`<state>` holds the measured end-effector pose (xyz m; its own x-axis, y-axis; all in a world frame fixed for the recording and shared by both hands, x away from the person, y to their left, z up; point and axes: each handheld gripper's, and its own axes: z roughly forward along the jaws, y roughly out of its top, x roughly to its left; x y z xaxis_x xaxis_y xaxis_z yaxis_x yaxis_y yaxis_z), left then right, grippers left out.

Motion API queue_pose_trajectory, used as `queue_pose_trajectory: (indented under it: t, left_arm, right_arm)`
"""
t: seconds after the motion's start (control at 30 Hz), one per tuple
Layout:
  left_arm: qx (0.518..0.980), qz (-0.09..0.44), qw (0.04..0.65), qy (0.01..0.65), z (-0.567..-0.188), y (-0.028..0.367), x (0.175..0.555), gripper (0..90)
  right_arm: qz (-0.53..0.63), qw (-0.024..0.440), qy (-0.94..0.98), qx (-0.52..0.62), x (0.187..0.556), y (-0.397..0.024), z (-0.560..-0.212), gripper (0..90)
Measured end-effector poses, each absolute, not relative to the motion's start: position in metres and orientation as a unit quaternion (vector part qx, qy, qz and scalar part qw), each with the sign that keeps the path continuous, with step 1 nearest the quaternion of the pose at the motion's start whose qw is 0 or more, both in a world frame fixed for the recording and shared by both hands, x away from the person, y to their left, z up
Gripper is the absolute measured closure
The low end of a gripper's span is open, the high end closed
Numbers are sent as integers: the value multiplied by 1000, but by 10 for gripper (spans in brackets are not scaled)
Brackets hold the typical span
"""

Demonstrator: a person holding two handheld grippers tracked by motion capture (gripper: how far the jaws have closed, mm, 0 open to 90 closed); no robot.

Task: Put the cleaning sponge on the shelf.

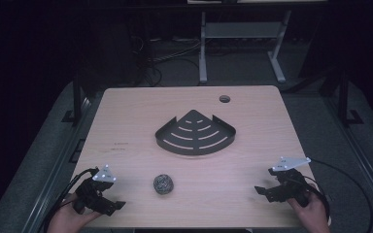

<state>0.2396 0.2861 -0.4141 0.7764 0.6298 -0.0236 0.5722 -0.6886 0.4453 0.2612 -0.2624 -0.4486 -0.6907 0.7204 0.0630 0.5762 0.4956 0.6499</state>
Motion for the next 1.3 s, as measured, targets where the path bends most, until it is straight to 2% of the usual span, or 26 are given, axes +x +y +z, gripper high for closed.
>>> queue_pose_trajectory:
  t: [1.3]
  left_arm:
    - [938, 40, 204, 279, -420, 231, 254, 175]
  right_arm:
    - [335, 113, 857, 376, 260, -264, -446, 142]
